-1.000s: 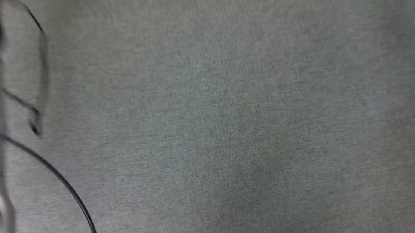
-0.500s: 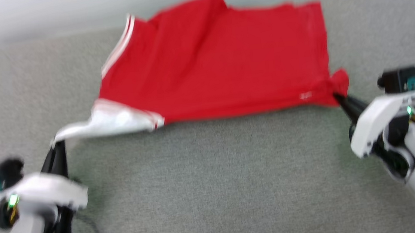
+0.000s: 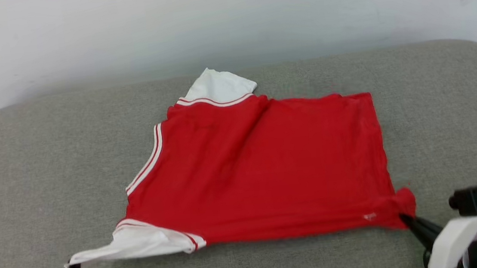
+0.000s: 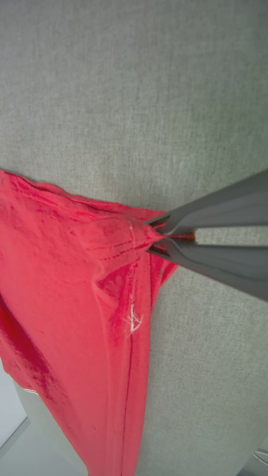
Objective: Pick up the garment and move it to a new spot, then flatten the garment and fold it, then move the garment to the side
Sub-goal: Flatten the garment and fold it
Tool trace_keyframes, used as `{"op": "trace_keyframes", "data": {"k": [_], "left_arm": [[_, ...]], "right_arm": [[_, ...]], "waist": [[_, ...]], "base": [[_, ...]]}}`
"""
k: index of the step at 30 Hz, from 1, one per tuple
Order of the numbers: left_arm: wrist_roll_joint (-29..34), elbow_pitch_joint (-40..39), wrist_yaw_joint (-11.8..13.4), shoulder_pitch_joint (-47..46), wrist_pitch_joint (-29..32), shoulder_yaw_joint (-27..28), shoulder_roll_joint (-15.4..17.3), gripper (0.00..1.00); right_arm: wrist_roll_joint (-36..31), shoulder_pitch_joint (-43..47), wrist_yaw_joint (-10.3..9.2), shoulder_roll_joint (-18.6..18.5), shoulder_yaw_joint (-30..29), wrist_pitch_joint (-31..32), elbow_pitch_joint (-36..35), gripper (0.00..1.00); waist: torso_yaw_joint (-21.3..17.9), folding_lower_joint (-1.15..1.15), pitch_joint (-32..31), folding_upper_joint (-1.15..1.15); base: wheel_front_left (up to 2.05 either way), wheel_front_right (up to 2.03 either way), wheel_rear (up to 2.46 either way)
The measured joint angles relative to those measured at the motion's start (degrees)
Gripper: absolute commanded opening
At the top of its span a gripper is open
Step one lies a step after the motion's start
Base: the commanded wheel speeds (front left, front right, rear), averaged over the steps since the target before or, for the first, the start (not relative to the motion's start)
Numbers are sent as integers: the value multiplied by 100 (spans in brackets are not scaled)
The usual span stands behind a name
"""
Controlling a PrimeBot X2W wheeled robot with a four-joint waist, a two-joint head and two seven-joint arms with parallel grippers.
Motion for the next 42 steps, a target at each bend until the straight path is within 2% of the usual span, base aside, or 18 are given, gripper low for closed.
{"op": "trace_keyframes", "data": {"k": [6, 11, 16, 21, 30, 31, 36, 37, 38, 39, 40, 41, 42], "left_arm": [[48, -1171, 511, 621, 419, 83, 232, 0], [167, -1607, 548, 294, 577, 5, 369, 0], [220, -1367, 260, -676, 704, -299, 367, 0], [266, -721, -40, -1699, 731, -538, 226, 0], [324, 601, -515, -2986, 839, -950, -12, 0], [276, 1074, -693, -3296, 989, -1115, -118, 0], [194, 1795, -961, -3647, 1248, -1343, -220, 0], [138, 2091, -1054, -3773, 1296, -1373, -256, 0], [129, 2165, -1079, -3786, 1279, -1371, -260, 11], [132, 2231, -1079, -3794, 1240, -1368, -263, 33], [129, 2299, -1087, -3800, 1232, -1369, -271, 71], [126, 2353, -1087, -3803, 1224, -1368, -278, 100], [126, 2401, -1088, -3803, 1183, -1366, -279, 100]], "right_arm": [[-493, 988, -1, 103, -812, 593, -866, 0], [-990, 1209, -2, 434, -1510, 1158, -1642, 0], [-1427, 964, -5, 713, -1902, 1682, -2158, 0], [-1659, 385, -5, 823, -1946, 2001, -2305, 0], [-1800, -398, -5, 853, -1703, 2073, -1778, 0], [-1792, -542, -5, 846, -1558, 2062, -1551, 0], [-1749, -749, -4, 831, -1324, 1896, -1269, 0], [-1793, -839, -4, 808, -1126, 1736, -1114, 46], [-1794, -860, -5, 808, -1063, 1614, -1091, 94], [-1793, -858, -5, 813, -1018, 1496, -1050, 100], [-1793, -858, -5, 817, -980, 1389, -1023, 100], [-1818, -850, -3, 826, -948, 1198, -1016, 100], [-1863, -838, -4, 846, -964, 972, -1004, 100]], "waist": [[72, 1, -13, 0], [82, 1, 146, 0], [75, 2, 451, 0], [34, 3, 900, 0], [-64, 3, 1662, 0], [-73, 3, 1823, 0], [-133, 3, 1899, 0], [-199, 3, 1867, 0], [-220, 3, 1844, 0], [-238, 4, 1815, 0], [-253, 3, 1781, 0], [-267, 3, 1743, 0], [-275, 3, 1698, 0]], "base": [[0, 0, 0], [0, 0, 0], [0, 0, 0], [0, 0, 0], [0, 0, 0], [0, 0, 0], [0, 0, 0], [0, 0, 0], [0, 0, 0], [0, 0, 0], [0, 0, 0], [0, 0, 0], [0, 0, 0]]}}
